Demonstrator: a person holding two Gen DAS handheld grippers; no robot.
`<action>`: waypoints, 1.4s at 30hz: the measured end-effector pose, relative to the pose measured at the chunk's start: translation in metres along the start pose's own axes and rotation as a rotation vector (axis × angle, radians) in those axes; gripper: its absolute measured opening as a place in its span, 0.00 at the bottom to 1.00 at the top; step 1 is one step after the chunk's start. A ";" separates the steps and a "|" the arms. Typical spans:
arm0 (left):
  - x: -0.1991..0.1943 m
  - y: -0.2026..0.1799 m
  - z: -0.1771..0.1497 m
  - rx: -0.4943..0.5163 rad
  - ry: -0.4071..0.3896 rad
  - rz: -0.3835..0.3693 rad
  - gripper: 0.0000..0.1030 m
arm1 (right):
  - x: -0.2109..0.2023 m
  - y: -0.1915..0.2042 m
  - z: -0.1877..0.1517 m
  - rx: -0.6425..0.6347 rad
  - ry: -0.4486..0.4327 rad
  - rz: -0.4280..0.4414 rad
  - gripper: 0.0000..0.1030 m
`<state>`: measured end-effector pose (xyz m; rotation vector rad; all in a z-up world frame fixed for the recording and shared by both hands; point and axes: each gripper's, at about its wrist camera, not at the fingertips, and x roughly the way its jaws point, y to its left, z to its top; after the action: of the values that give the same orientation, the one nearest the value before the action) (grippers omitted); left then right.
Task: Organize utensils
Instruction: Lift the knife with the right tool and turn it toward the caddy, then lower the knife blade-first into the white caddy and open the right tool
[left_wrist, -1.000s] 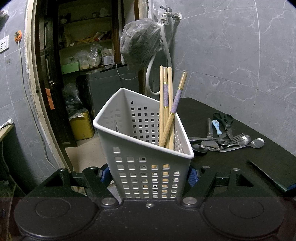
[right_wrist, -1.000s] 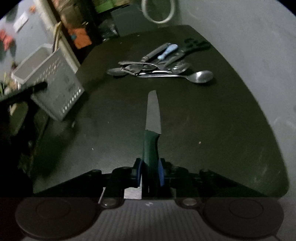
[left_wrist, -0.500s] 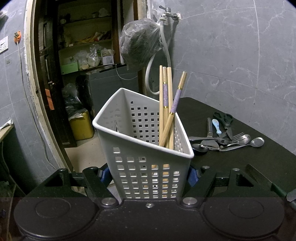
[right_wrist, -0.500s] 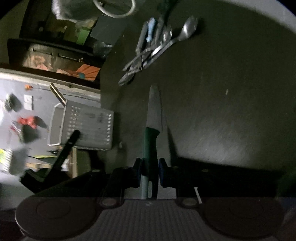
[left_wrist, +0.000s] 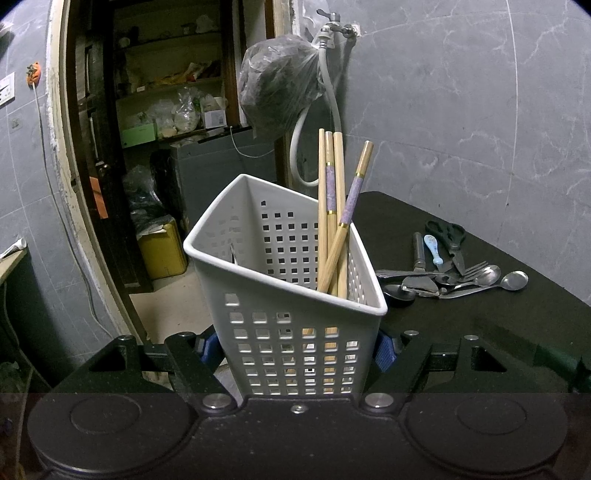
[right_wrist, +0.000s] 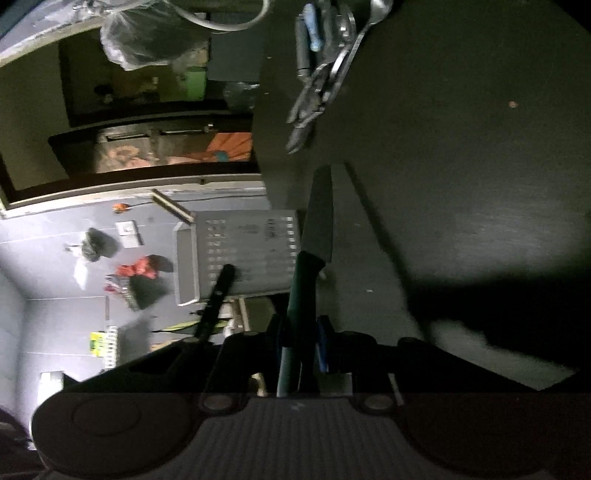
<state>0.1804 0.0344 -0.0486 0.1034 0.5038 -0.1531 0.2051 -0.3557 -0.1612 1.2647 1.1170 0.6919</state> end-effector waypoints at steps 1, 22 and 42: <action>0.000 0.000 0.000 -0.002 0.000 0.000 0.75 | 0.002 0.001 0.000 0.001 -0.002 0.014 0.21; 0.000 0.000 0.000 0.000 0.000 0.001 0.75 | 0.002 0.035 0.008 -0.082 -0.041 0.041 0.15; 0.000 0.001 -0.001 0.002 -0.006 0.001 0.75 | 0.011 0.152 0.007 -0.196 0.023 0.219 0.15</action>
<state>0.1805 0.0358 -0.0493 0.1053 0.4976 -0.1529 0.2399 -0.3151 -0.0183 1.2231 0.9128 0.9590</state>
